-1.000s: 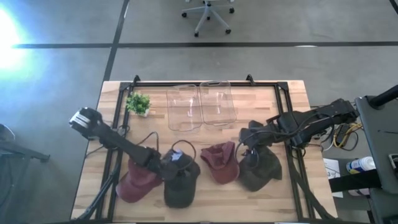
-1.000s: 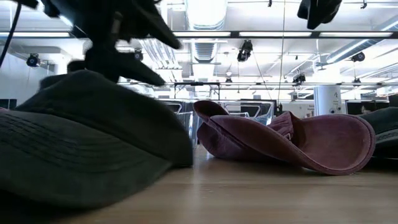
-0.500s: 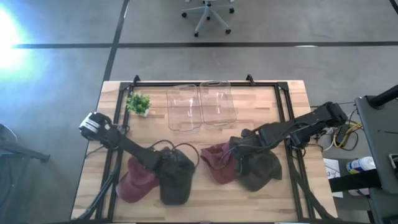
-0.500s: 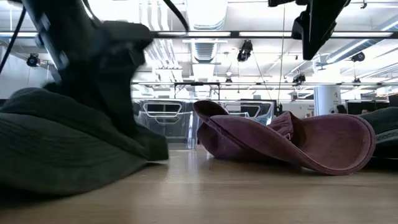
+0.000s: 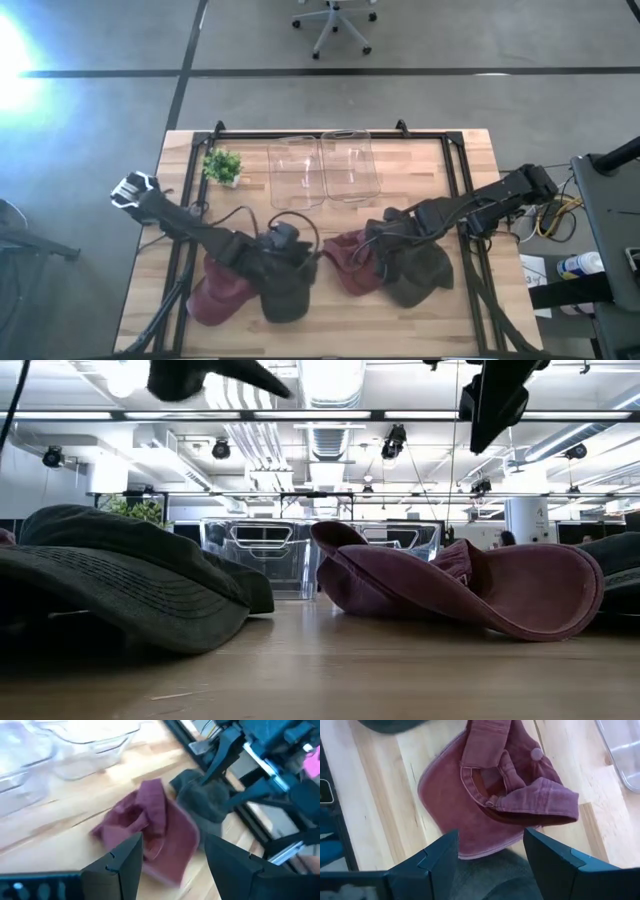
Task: Pick & Place hat
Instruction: Put the right red cap into the right transparent bin
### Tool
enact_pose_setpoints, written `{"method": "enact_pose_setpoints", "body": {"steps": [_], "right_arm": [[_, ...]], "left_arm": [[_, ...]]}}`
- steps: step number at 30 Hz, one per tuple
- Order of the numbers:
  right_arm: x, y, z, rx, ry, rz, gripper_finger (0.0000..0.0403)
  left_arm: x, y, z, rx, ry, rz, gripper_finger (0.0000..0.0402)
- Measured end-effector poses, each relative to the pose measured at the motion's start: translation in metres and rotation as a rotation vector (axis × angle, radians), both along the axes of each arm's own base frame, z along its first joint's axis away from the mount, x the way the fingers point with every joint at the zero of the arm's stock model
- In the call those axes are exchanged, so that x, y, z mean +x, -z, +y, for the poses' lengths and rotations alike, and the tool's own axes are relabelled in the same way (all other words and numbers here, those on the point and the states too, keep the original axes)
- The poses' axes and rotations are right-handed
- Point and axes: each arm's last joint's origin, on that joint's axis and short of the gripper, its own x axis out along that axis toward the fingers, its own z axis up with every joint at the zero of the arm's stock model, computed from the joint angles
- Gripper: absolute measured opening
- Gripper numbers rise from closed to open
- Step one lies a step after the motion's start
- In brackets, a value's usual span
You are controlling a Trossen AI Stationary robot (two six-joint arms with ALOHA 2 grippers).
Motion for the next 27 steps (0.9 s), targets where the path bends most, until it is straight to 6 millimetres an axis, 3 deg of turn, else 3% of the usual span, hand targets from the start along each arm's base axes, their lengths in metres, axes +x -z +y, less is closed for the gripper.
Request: {"method": "enact_pose_setpoints", "body": {"steps": [4,13,19,27], "right_arm": [[0.001,0.001,0.0,0.009,0.013,-0.011,0.0219],[-0.002,0.023,-0.001,0.035,0.107,0.018,0.0219],[-0.001,0.032,0.001,0.07,0.138,0.006,0.0219],[0.01,0.037,0.006,0.171,0.257,-0.094,0.0219]], "left_arm": [[0.015,0.032,-0.004,-0.078,0.022,0.014,0.0206],[0.022,0.09,-0.027,-0.249,0.036,0.132,0.0206],[0.032,0.118,-0.031,-0.279,0.036,0.15,0.0206],[0.047,0.146,-0.021,-0.252,-0.03,0.157,0.0206]]}}
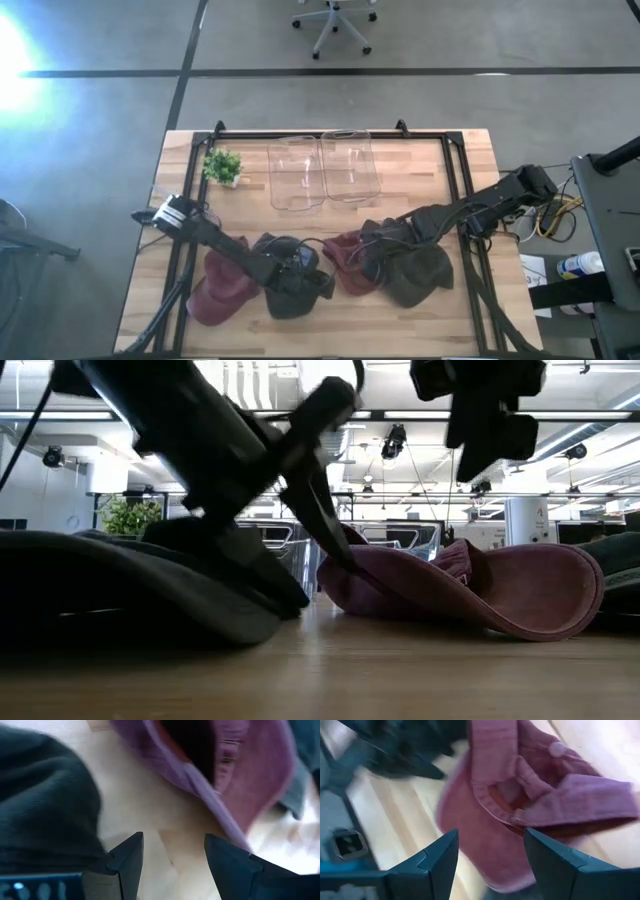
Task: Pick & Place hat
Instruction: Put the right red cap into the right transparent bin
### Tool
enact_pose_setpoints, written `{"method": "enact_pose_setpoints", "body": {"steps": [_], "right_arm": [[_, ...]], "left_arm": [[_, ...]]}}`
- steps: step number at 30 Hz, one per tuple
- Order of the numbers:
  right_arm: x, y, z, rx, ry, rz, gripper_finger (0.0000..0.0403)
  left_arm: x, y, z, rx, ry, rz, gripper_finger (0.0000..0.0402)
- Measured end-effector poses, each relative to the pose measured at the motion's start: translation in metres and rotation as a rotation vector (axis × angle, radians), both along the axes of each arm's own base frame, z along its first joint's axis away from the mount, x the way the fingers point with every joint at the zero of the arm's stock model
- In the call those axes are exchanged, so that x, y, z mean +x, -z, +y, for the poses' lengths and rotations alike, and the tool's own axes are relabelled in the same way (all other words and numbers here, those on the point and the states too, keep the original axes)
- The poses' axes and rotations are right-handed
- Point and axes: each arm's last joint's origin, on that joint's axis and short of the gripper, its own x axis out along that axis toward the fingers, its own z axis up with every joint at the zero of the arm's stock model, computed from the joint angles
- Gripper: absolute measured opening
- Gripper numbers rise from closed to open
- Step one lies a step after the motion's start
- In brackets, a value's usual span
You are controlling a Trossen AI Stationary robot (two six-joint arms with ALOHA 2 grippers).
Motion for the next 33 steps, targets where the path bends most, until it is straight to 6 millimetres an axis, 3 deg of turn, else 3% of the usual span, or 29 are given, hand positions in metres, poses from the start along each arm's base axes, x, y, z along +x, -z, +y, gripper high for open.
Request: {"method": "enact_pose_setpoints", "body": {"steps": [6,16,22,27,33], "right_arm": [[0.014,0.021,0.012,0.039,0.039,-0.012,0.0219],[0.026,0.063,0.018,-0.103,0.086,0.068,0.0219],[0.03,0.064,0.02,-0.103,0.066,0.019,0.0219],[0.028,0.06,0.023,-0.055,-0.026,0.021,0.0219],[0.021,0.043,0.024,-0.013,-0.085,-0.023,0.0219]], "left_arm": [[0.007,0.005,0.01,0.03,-0.058,-0.023,0.0206],[0.008,0.005,0.015,0.108,-0.098,-0.043,0.0206],[0.006,0.01,0.016,0.132,-0.092,-0.067,0.0206],[0.01,0.007,0.013,0.23,0.061,-0.121,0.0206],[0.011,0.008,0.015,0.311,0.151,-0.186,0.0206]]}}
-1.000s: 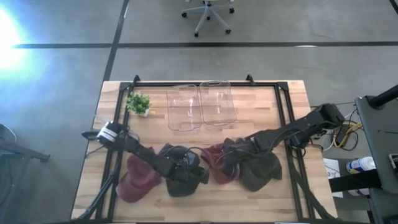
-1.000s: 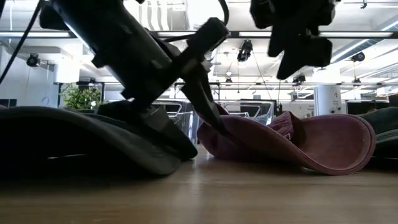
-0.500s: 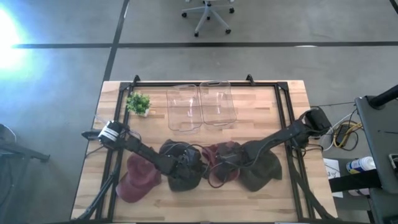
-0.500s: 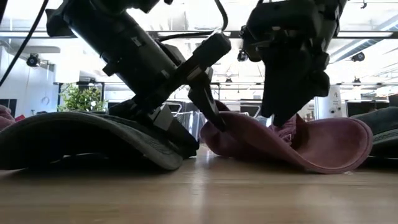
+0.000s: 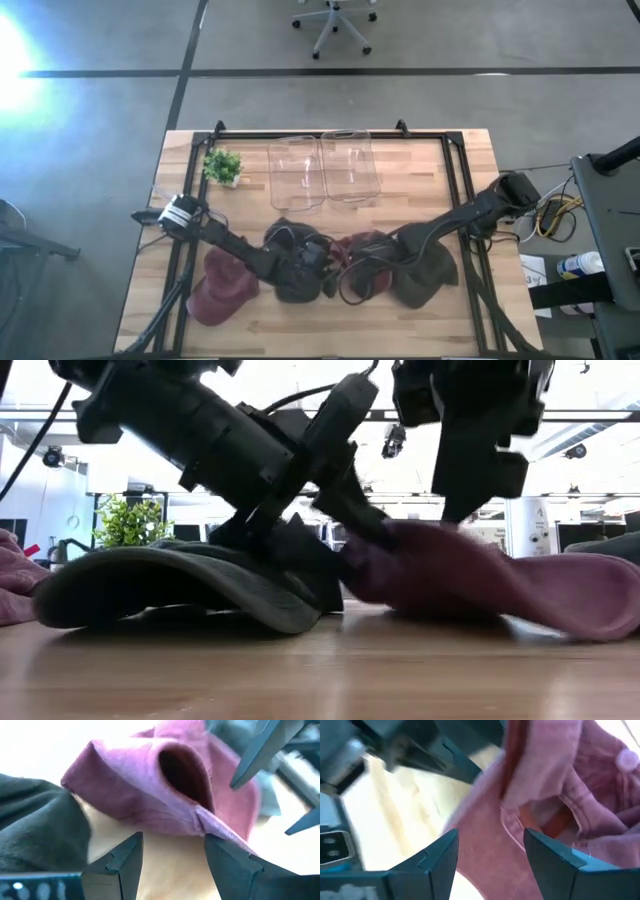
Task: Pick & Place hat
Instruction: Put the right red cap into the right transparent bin
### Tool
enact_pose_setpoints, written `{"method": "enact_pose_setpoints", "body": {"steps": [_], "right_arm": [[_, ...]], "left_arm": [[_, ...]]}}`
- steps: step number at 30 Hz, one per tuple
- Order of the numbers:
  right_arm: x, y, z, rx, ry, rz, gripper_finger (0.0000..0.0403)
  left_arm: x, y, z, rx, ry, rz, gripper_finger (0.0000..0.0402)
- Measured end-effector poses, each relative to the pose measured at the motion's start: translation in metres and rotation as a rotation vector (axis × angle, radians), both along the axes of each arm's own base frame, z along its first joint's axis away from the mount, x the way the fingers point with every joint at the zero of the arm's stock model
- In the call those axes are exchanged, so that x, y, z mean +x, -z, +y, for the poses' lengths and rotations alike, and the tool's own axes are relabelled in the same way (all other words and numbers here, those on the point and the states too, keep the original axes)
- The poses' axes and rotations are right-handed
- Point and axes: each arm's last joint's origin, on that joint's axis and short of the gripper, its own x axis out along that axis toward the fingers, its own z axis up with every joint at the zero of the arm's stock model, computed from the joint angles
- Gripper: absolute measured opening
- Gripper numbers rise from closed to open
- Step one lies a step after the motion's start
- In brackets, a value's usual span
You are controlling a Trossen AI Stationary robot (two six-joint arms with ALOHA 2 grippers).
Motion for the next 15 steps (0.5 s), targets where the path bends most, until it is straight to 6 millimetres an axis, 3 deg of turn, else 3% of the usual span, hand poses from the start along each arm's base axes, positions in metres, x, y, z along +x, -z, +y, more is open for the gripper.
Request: {"method": "enact_pose_setpoints", "body": {"steps": [5,15], "right_arm": [[0.0,-0.001,0.0,0.054,0.01,0.008,0.0219],[0.001,-0.002,0.0,0.105,0.063,0.009,0.0219]], "left_arm": [[0.006,-0.008,0.004,0.041,0.041,-0.106,0.0206],[0.008,-0.005,0.014,0.072,0.118,-0.076,0.0206]]}}
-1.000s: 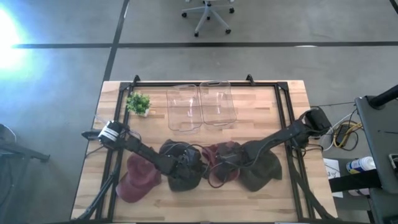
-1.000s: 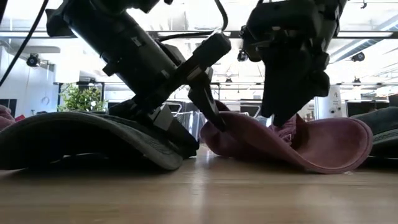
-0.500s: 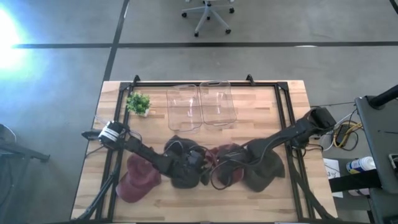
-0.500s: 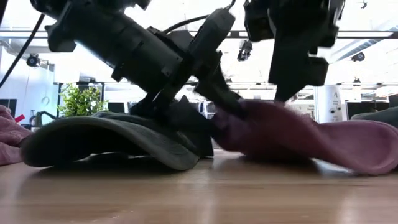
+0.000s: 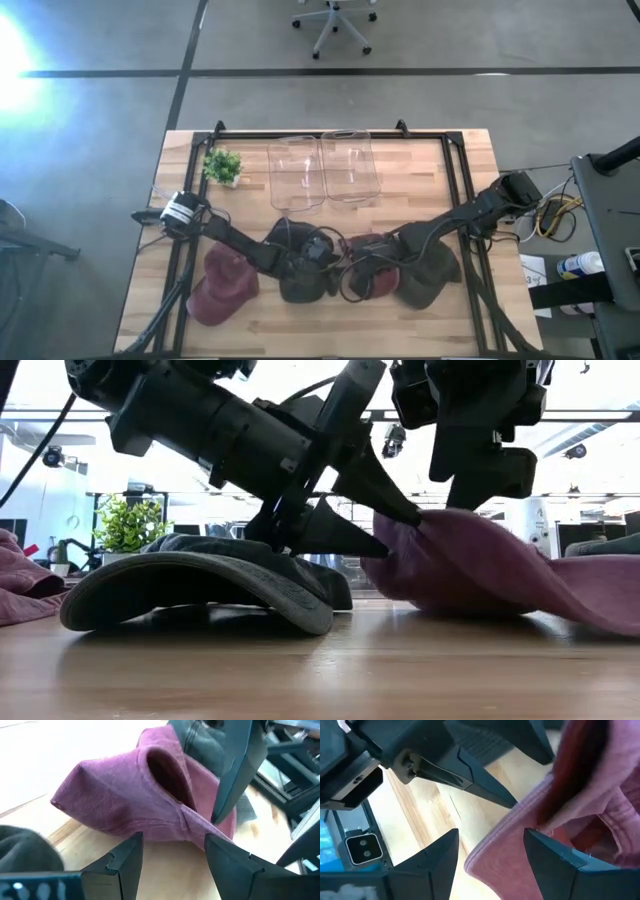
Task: Pick & Place hat
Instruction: Put the right red cap into the right transparent bin
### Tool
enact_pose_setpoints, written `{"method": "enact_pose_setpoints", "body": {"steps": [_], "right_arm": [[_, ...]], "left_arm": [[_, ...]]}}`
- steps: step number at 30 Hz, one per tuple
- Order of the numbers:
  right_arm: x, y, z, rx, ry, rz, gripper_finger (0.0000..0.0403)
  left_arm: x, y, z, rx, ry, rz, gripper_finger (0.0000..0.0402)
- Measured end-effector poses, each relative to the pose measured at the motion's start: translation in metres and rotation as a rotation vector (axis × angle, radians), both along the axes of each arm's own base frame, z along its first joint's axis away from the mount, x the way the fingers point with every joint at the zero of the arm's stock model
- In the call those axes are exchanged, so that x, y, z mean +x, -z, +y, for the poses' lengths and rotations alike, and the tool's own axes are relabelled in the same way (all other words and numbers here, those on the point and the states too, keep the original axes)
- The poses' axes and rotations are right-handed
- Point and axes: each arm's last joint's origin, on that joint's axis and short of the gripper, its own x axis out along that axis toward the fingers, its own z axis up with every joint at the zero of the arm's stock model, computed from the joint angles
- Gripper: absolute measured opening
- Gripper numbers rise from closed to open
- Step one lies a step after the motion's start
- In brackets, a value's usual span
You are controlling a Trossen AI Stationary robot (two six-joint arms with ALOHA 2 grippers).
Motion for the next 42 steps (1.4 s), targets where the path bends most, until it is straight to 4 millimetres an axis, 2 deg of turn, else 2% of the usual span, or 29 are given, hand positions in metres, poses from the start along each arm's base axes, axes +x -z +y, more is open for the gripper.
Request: {"method": "enact_pose_setpoints", "body": {"steps": [4,8,11,14,18,22,26,32,35,38,42], "right_arm": [[-0.005,0.005,-0.002,-0.007,0.066,0.052,0.0219],[-0.007,0.009,-0.004,-0.006,0.103,0.083,0.0219],[-0.007,0.007,-0.003,0.024,0.123,0.09,0.0219],[-0.009,0.004,0.003,0.063,0.101,0.122,0.0219],[-0.024,-0.017,0.012,0.011,0.107,0.171,0.0219],[-0.052,-0.041,0.013,-0.037,0.238,0.279,0.0219],[-0.069,-0.032,0.013,-0.059,0.325,0.368,0.0219],[-0.07,-0.002,0.011,-0.009,0.376,0.349,0.0219],[-0.064,-0.012,0.018,0.052,0.373,0.25,0.0219],[-0.052,-0.028,0.023,0.036,0.336,0.163,0.0219],[-0.03,-0.025,0.028,-0.059,0.216,0.169,0.0219]], "left_arm": [[-0.003,0.004,0.001,0.024,0.022,0.02,0.0206],[-0.009,0.014,0.001,0.078,0.122,0.092,0.0206],[-0.017,0.02,-0.002,0.081,0.188,0.177,0.0206],[-0.025,0.016,-0.011,0.103,0.233,0.224,0.0206],[-0.029,0.015,-0.017,0.158,0.278,0.238,0.0206],[-0.029,0.015,-0.016,0.163,0.276,0.244,0.0206],[-0.029,0.015,-0.016,0.169,0.28,0.243,0.0206],[-0.029,0.015,-0.016,0.18,0.289,0.244,0.0206],[-0.029,0.015,-0.015,0.175,0.286,0.254,0.0206],[-0.035,0.016,-0.016,0.194,0.294,0.317,0.0206],[-0.045,0.002,-0.025,0.256,0.363,0.323,0.0206]]}}
